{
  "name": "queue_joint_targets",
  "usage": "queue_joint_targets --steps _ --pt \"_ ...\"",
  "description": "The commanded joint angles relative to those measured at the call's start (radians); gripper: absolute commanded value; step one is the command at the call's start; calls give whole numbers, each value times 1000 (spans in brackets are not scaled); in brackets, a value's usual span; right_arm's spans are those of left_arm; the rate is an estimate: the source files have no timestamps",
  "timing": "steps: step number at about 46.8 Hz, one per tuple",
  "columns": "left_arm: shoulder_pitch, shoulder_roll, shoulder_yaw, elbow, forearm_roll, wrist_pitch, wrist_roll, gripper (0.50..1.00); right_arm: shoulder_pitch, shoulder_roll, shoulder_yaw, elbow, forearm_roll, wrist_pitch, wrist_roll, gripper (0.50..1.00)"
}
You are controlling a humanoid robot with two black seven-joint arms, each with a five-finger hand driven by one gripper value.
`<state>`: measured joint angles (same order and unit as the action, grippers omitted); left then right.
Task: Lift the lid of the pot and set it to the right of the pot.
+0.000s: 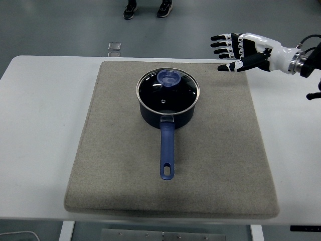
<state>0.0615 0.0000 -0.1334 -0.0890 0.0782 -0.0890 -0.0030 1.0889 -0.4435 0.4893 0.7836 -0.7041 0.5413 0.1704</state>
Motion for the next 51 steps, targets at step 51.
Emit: queue_joint_targets --steps 51 --pt "0 0 0 0 0 0 0 1000 223 212 -117 65 -514 -3 -11 921"
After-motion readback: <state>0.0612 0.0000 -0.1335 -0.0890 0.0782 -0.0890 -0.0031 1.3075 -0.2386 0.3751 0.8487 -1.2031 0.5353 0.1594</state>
